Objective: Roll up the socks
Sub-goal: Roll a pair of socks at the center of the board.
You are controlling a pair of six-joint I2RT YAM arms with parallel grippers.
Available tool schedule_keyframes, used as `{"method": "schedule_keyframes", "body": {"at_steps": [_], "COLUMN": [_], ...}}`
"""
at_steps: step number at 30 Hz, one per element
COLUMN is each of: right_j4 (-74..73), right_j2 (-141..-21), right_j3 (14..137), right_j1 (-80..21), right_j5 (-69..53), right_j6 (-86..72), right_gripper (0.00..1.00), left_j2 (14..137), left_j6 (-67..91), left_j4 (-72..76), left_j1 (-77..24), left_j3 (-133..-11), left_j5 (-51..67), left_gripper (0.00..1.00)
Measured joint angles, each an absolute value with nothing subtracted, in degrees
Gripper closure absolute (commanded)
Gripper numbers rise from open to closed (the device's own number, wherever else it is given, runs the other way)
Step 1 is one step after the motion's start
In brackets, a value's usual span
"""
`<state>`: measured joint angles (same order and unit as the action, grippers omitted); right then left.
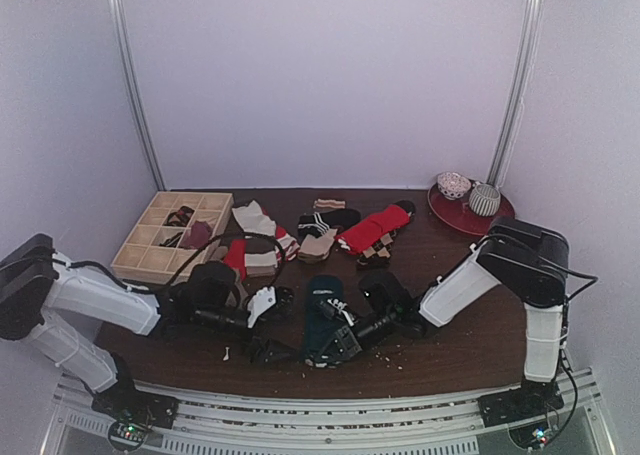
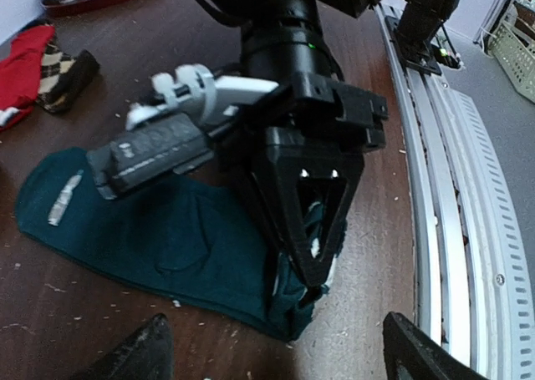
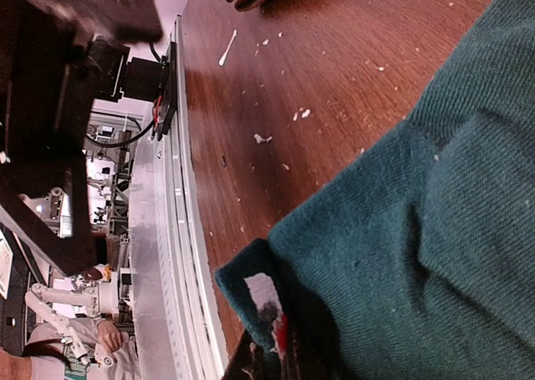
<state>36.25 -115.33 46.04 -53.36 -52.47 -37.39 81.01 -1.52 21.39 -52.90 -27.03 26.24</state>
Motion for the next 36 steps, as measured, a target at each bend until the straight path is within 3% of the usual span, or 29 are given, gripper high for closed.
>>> {"method": "schedule_keyframes", "body": {"at_steps": [5, 11, 16, 17, 22, 27, 30, 36], "right_j4": [32.75, 32.23, 32.23, 32.25, 32.32, 32.45, 32.51, 32.47], "right_j2": [-115.33, -115.33, -115.33, -115.33, -115.39, -115.44, -115.46, -115.46], "right_j3": [47.24, 47.33, 47.31, 47.31, 47.31, 47.31, 47.31, 47.31], "right_j1": [-53.21, -53.19, -53.17, -53.15, -53.15, -53.12, -53.1, -53.1], "right_j5": [-53.12, -53.17, -53.04, -53.01, -53.04, -53.08, -53.15, -53.19], "right_j6": [-35.42, -33.98, -33.61, -33.63, -33.67, -33.85, -33.89, -33.63], "right_gripper": [0.95, 0.95, 0.95, 0.95, 0.95, 0.95, 0.95, 0.9], "left_j2": [89.78, 94.98, 98.21, 98.78, 100.22, 100.27, 100.4, 102.04], "left_j6": [1.1, 2.74, 3.2, 3.36, 3.77, 4.95, 5.63, 6.57], "left_j4": [25.87, 29.67, 31.86, 32.29, 34.02, 36.53, 37.82, 40.51], "left_j1": [-55.05, -57.56, -58.06, -58.06, -58.08, -58.08, -58.08, -58.06], "left_j3": [-27.94, -29.52, -31.2, -31.22, -30.87, -28.71, -27.94, -27.4], "left_j5": [29.04, 30.26, 30.52, 30.79, 31.31, 31.11, 31.07, 30.61], "left_gripper": [0.19, 0.31, 0.57, 0.58, 0.5, 0.5, 0.58, 0.82]}}
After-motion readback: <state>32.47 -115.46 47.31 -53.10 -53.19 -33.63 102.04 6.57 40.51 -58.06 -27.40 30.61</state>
